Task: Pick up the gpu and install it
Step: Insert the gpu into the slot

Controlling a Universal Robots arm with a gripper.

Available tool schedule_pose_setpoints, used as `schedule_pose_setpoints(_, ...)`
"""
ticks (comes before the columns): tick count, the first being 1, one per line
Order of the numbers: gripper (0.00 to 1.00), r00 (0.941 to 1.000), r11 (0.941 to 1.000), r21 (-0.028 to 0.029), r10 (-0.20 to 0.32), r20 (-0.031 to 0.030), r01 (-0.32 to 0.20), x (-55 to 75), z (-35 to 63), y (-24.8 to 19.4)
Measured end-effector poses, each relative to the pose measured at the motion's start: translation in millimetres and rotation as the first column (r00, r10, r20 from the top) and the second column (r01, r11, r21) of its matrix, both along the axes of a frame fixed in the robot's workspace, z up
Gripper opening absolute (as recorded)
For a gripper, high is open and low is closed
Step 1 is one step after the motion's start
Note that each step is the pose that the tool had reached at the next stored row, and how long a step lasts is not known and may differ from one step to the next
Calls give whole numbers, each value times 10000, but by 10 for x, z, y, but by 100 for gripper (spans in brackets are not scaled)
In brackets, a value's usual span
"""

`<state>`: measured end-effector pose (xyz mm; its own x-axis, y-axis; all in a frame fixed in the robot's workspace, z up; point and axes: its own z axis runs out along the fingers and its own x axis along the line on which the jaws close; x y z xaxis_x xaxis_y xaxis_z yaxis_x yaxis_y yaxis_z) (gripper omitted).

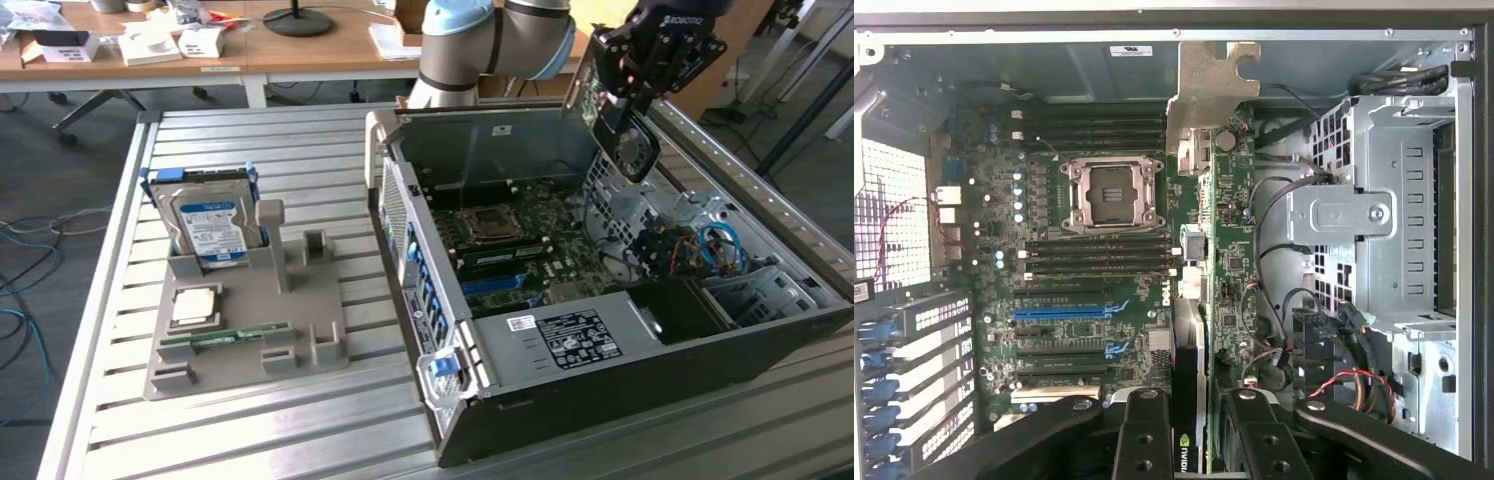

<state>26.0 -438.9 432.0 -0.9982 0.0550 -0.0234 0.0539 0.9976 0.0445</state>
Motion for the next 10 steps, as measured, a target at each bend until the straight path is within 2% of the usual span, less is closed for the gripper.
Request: schedule_pose_setpoints(10, 26, 9999, 9999, 0, 162, 0, -162, 0, 0, 0)
